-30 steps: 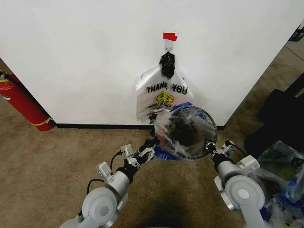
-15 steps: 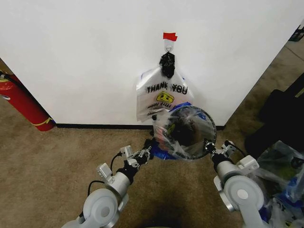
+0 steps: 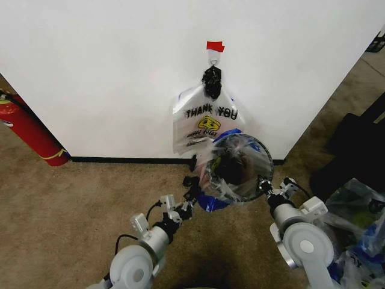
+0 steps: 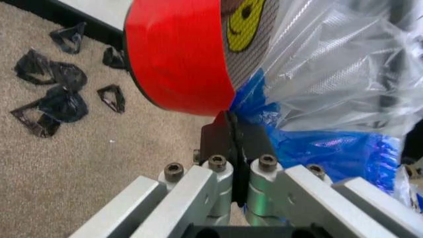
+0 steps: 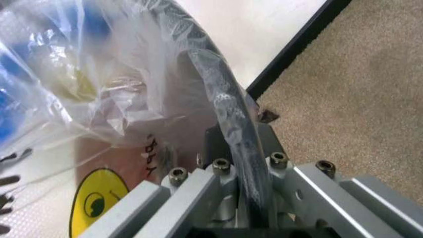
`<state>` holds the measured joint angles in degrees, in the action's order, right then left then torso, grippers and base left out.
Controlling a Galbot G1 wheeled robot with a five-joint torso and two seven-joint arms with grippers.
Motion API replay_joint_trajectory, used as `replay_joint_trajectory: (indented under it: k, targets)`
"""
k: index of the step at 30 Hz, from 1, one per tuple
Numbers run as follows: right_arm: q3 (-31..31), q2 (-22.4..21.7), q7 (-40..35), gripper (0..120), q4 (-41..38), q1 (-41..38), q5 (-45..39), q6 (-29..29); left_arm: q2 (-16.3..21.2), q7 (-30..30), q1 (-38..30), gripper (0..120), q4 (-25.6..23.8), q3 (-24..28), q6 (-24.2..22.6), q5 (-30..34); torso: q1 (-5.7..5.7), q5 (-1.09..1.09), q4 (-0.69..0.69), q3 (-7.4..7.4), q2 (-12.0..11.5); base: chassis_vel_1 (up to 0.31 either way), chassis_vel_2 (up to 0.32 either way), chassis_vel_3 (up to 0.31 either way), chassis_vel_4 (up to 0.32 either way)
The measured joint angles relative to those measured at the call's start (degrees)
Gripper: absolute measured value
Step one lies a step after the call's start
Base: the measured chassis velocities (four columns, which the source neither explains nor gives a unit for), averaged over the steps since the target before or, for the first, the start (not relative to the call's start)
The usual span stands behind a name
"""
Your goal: Pick up the garbage bag from the wall and place it over the trash bin.
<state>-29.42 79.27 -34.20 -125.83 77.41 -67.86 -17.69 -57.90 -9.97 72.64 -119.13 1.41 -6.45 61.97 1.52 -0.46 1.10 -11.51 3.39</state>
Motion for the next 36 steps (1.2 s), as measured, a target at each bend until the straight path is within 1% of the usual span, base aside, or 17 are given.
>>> replay_joint_trajectory:
  k: [6, 8, 10, 12, 13, 16, 19, 23, 28, 29, 30, 32, 33, 35, 36]
  targets:
    - [0.1, -0.1, 0.0, 0, -0.4, 0.3, 0.2, -0.1, -2.3, -0.4, -2.3, 0, 2.2, 1.8, -1.3, -1.2, 0.0, 0.0, 0.01, 0.0, 0.0, 0.0, 0.0, 0.0, 0.0]
    - [0.1, -0.1, 0.0, 0, -0.4, 0.3, 0.2, -0.1, -2.4, -0.4, -2.4, 0, 2.4, 2.0, -1.4, -1.5, 0.0, 0.0, 0.01, 0.0, 0.0, 0.0, 0.0, 0.0, 0.0]
    - [0.5, 0.1, 0.1, 0, -0.7, 0.4, 0.2, -0.2, -3.2, -0.4, -2.9, 0, 3.3, 2.8, -1.4, -2.9, 0.0, 0.01, 0.0, 0.0, 0.0, 0.0, 0.0, 0.0, 0.0]
    - [1.0, 0.4, 0.2, 0, -0.8, 0.6, 0.4, -0.5, -4.3, -0.8, -3.8, 0, 4.7, 3.5, -1.0, -4.3, 0.0, 0.0, 0.0, 0.0, 0.0, 0.0, 0.0, 0.0, 0.0]
    - [1.0, 0.4, 0.2, 0, -0.8, 0.6, 0.4, -0.5, -4.3, -0.8, -3.8, 0, 4.7, 3.5, -1.0, -4.3, 0.0, 0.0, 0.0, 0.0, 0.0, 0.0, 0.0, 0.0, 0.0]
    - [1.6, 0.8, 0.4, 0, -0.8, 1.0, 1.3, -0.6, -6.5, -2.5, -5.3, 0, 6.5, 3.9, 0.4, -5.7, 0.0, 0.0, 0.01, 0.0, 0.0, 0.0, 0.0, 0.0, 0.0]
    - [1.7, 0.9, 0.5, 0, -1.0, 1.2, 1.6, -0.6, -7.5, -3.7, -6.3, 0, 7.3, 3.9, 1.2, -6.4, 0.0, 0.0, 0.0, 0.0, 0.0, 0.0, 0.0, 0.0, 0.0]
    - [1.6, 0.7, 0.5, 0, -1.3, 1.4, 1.7, -0.6, -7.8, -4.8, -7.5, 0, 8.5, 4.1, 1.8, -8.4, 0.0, 0.0, 0.02, 0.0, 0.0, 0.0, 0.0, 0.0, 0.0]
    - [1.4, 0.5, 0.5, 0, -1.5, 1.4, 1.7, -0.6, -6.8, -4.9, -6.5, 0, 7.8, 4.1, 0.9, -9.2, 0.0, 0.0, 0.01, 0.0, 0.0, 0.0, 0.0, 0.0, 0.0]
    - [1.4, 0.4, 0.5, 0, -1.5, 1.3, 1.7, -0.6, -6.3, -4.9, -5.8, 1, 7.2, 3.9, 0.5, -9.4, 0.0, -0.01, 0.01, 0.0, 0.0, 0.0, 0.0, 0.0, 0.0]
    - [1.2, 0.3, 0.5, 0, -1.5, 1.3, 1.7, -0.6, -5.2, -4.9, -4.6, 10, 5.9, 3.4, -0.3, -9.6, 0.0, 0.0, 0.01, 0.0, 0.0, 0.0, 0.0, 0.0, 0.0]
    - [1.1, 0.2, 0.5, 0, -1.5, 1.2, 1.7, -0.5, -4.2, -4.9, -3.5, 15, 4.7, 2.8, -1.0, -9.9, 0.0, 0.0, 0.0, 0.0, 0.0, 0.0, 0.0, 0.0, 0.0]
    - [1.1, 0.2, 0.5, 0, -1.4, 1.1, 1.7, -0.5, -3.4, -4.9, -2.6, 21, 3.8, 2.2, -1.5, -10.4, 0.0, 0.0, 0.0, 0.0, 0.0, 0.0, 0.0, 0.0, 0.0]
    - [1.1, 0.2, 0.5, 0, -1.4, 1.0, 1.6, -0.5, -3.0, -4.8, -2.0, 23, 3.4, 1.9, -1.7, -10.8, 0.0, 0.0, 0.0, 0.0, 0.0, 0.0, 0.0, 0.0, 0.0]
    - [1.1, 0.2, 0.5, 0, -1.1, 0.7, 1.6, -0.5, -2.1, -4.8, -0.7, 31, 2.4, 0.9, -1.8, -12.6, 0.0, 0.0, 0.0, 0.0, 0.0, 0.0, 0.0, 0.0, 0.0]
